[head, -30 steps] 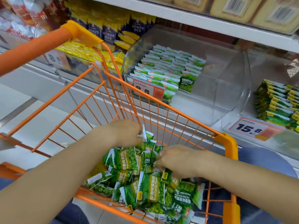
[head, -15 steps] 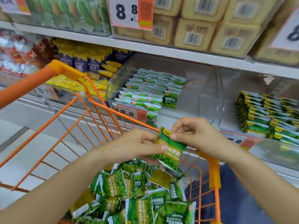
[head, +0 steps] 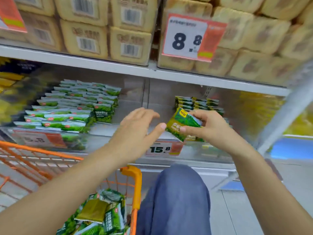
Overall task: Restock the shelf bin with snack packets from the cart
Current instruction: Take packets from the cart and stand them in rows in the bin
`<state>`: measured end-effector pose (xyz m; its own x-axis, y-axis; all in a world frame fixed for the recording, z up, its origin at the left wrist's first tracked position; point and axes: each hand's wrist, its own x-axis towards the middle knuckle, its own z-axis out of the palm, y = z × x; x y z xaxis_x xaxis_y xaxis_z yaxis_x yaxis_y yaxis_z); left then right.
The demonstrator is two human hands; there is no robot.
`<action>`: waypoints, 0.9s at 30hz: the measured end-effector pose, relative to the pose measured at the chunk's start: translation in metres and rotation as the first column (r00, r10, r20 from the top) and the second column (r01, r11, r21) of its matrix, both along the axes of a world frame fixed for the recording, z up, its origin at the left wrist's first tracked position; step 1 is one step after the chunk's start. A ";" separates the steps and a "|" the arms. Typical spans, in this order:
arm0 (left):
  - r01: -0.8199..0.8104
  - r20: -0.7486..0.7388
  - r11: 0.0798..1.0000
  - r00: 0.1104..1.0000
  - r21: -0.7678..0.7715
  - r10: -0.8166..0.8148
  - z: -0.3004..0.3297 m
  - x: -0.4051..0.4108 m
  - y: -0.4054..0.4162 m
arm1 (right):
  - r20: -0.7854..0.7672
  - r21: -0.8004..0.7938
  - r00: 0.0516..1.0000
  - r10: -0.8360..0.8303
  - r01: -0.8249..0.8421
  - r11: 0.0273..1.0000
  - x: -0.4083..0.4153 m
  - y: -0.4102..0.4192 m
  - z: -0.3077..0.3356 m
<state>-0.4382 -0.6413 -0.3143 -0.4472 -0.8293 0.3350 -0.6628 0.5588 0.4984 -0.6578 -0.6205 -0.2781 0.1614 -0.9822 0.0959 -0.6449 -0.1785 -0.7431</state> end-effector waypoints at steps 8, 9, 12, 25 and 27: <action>-0.048 0.295 0.950 0.944 -0.310 0.144 -0.045 -0.016 -0.025 | -0.324 -0.021 0.933 -0.159 0.161 0.987 -0.049 -0.044 -0.020; -0.053 0.282 0.941 0.947 -0.333 0.153 -0.046 -0.016 -0.024 | -0.423 0.030 0.901 -0.093 0.117 0.993 -0.048 -0.050 -0.026; -0.050 0.268 0.923 0.950 -0.380 0.162 -0.049 -0.016 -0.024 | -0.699 0.115 0.712 0.073 0.011 0.993 -0.040 -0.062 -0.041; -0.077 0.224 0.903 0.957 -0.422 0.186 -0.051 -0.019 -0.023 | -0.851 0.179 0.492 0.182 -0.054 0.982 -0.043 -0.065 -0.050; -0.074 0.225 0.900 0.957 -0.429 0.186 -0.052 -0.019 -0.023 | -0.860 0.168 0.480 0.174 -0.056 0.984 -0.043 -0.065 -0.049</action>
